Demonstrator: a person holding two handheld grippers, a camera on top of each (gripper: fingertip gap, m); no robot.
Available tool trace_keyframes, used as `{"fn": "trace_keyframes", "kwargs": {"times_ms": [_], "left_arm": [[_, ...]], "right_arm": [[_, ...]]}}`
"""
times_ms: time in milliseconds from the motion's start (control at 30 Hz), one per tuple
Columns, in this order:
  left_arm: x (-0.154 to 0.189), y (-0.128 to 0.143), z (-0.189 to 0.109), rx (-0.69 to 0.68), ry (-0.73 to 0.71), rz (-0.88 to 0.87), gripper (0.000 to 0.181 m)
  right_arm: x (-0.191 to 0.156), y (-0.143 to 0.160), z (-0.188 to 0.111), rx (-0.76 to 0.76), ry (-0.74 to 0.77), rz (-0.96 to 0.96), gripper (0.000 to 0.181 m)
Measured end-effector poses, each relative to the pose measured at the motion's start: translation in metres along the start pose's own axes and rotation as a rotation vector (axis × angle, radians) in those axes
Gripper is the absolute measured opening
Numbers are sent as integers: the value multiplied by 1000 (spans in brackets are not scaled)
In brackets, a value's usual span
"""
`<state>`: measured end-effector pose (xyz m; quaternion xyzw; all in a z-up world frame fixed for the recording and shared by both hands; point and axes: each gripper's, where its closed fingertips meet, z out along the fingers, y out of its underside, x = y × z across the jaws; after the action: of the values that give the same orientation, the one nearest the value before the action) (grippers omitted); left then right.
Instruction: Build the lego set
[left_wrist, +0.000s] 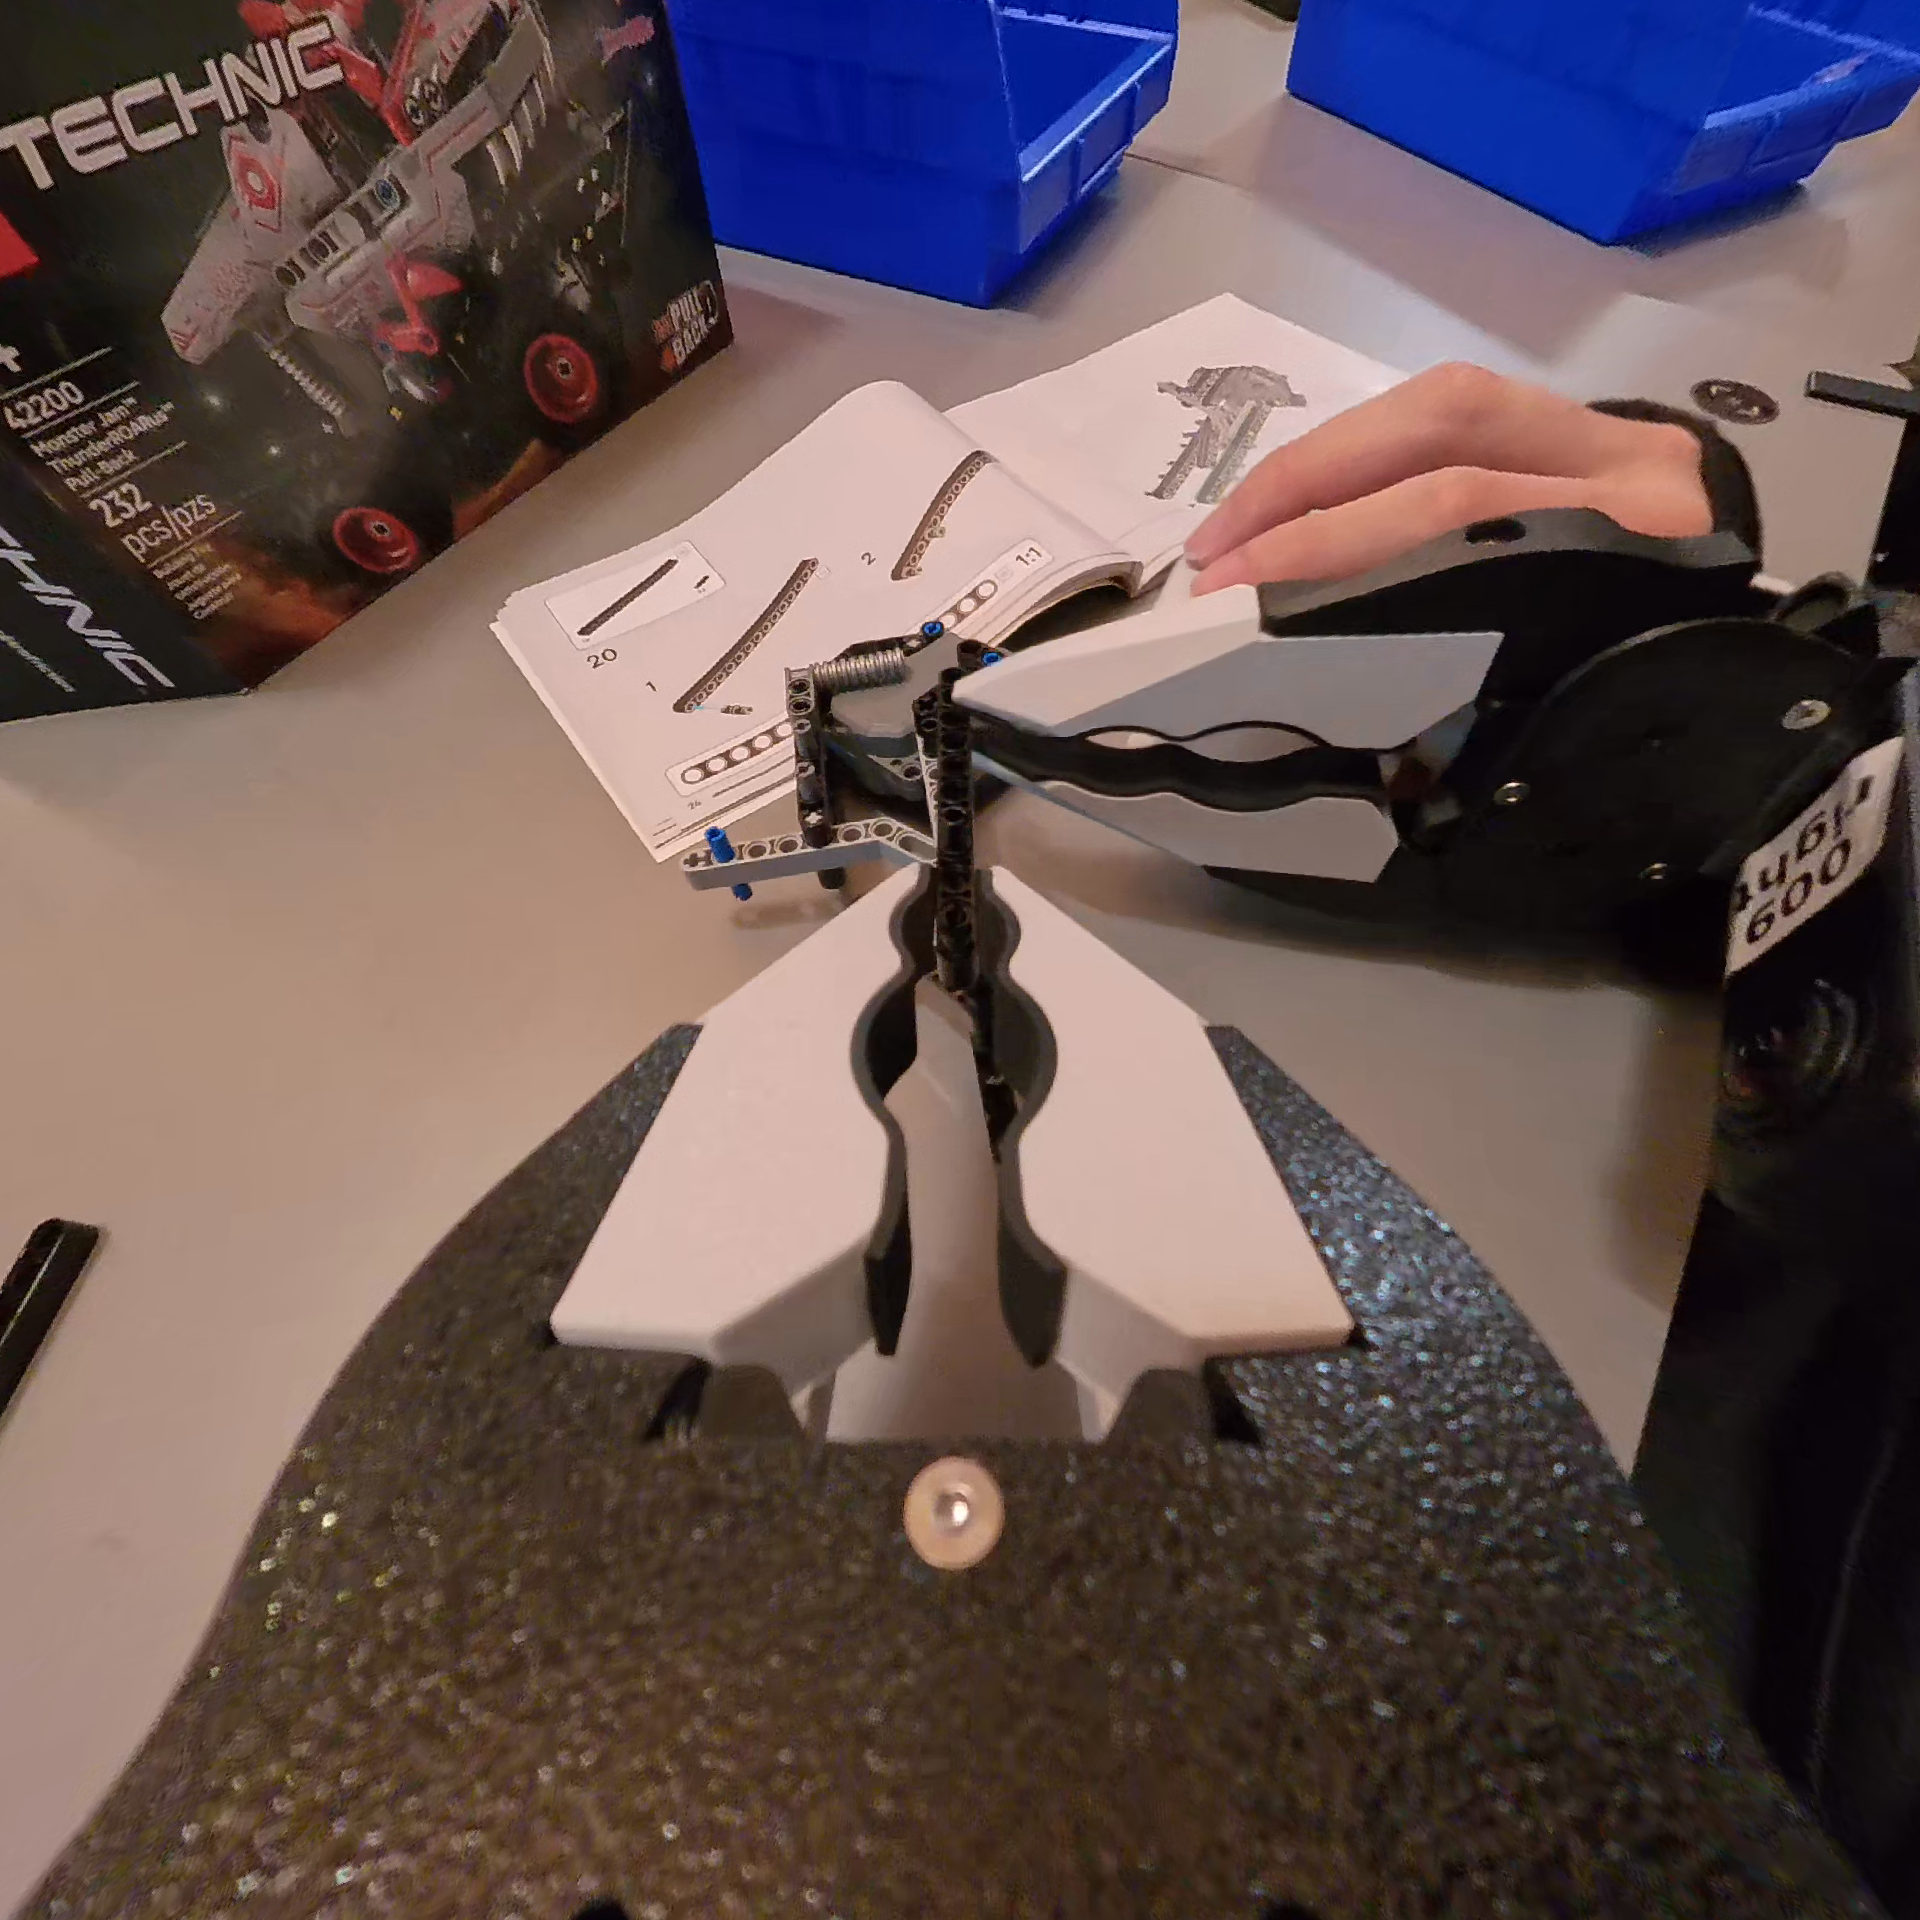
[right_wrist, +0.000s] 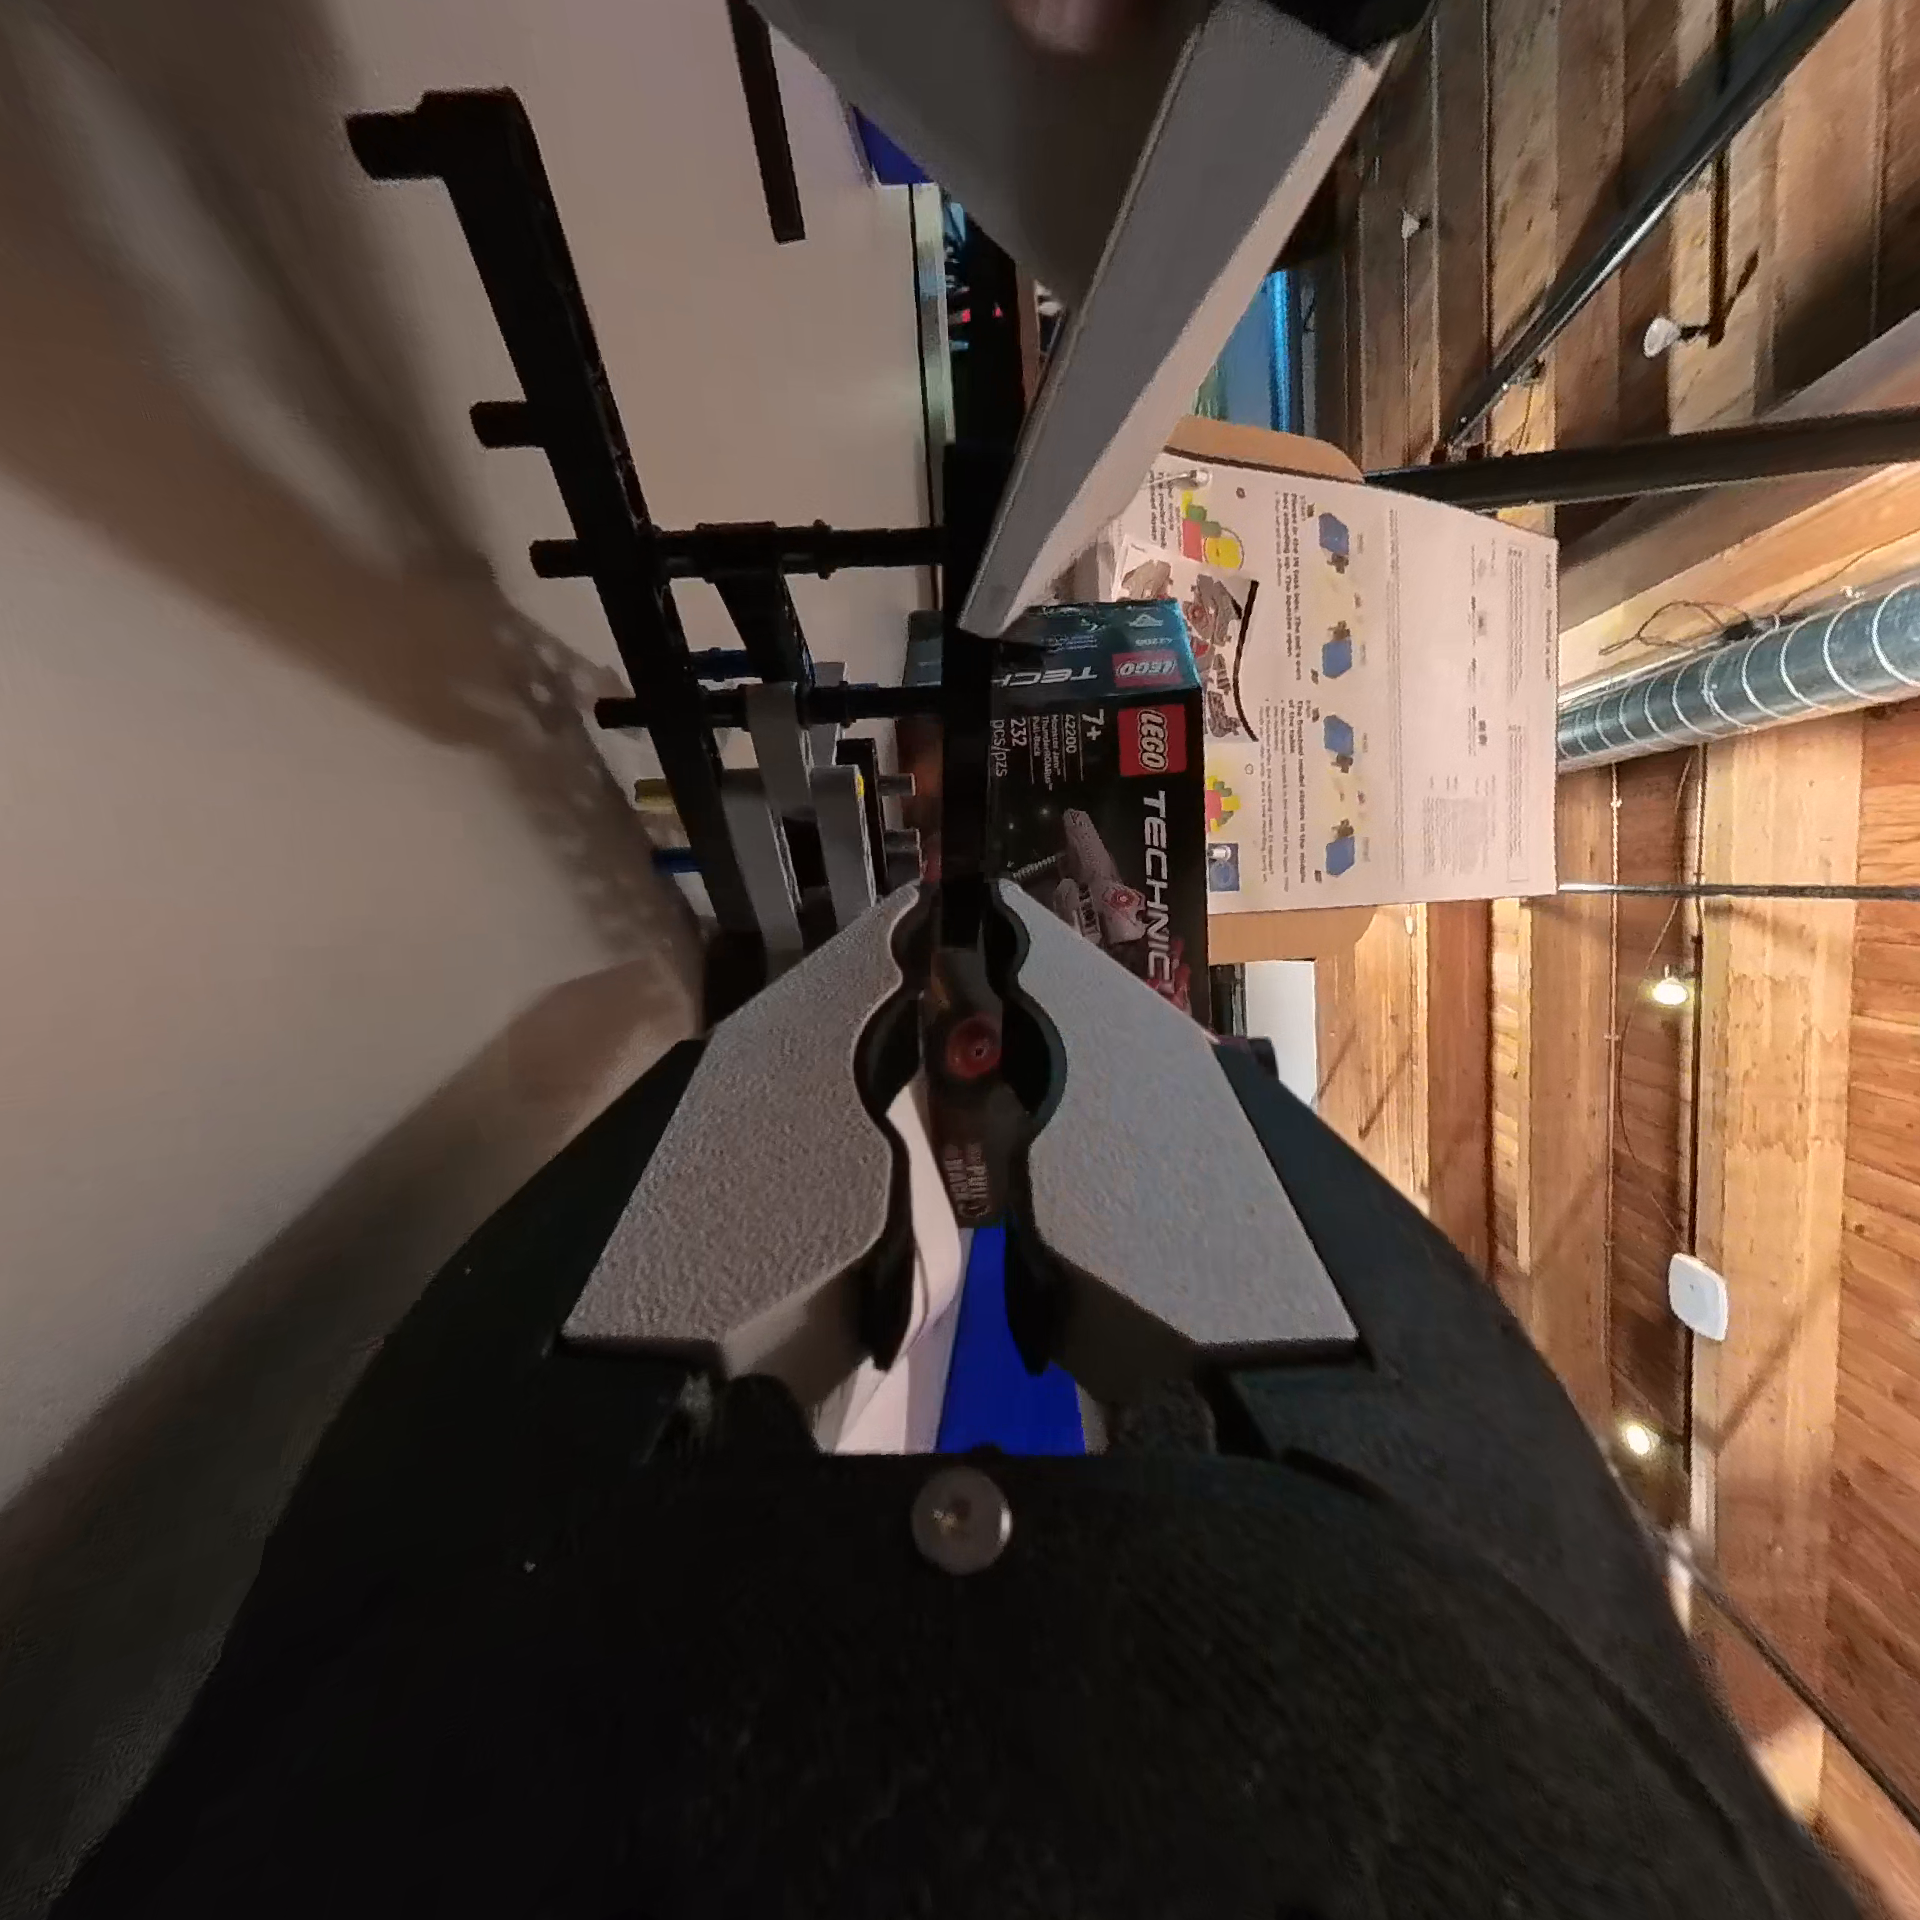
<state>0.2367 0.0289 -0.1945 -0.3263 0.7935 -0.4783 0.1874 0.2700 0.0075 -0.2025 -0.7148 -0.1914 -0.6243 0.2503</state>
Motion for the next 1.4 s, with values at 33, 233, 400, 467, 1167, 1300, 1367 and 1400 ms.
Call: {"fn": "trace_keyframes", "kwargs": {"times_ms": [33,233,400,467,1167,1300,1367,1400], "left_arm": [[0,0,0,0,-8,7,5],[0,1,-1,-5,-21,25,6],[1,4,-1,-13,-29,37,7],[4,8,0,-20,-27,53,8],[10,12,-2,1,-27,7,7],[12,13,-1,5,-32,24,7],[17,14,0,14,-20,35,8],[18,14,0,17,-21,43,9]], "right_arm": [[0,-1,2,2,-8,-24,6],[-4,-2,5,12,-60,-12,5],[-3,-3,7,12,-36,-17,5],[-3,-3,7,7,-17,-28,5],[0,1,8,-28,44,-83,6],[2,0,8,-22,59,-78,6],[3,-1,7,-20,62,-71,5],[3,-1,7,-21,61,-73,6]]}}
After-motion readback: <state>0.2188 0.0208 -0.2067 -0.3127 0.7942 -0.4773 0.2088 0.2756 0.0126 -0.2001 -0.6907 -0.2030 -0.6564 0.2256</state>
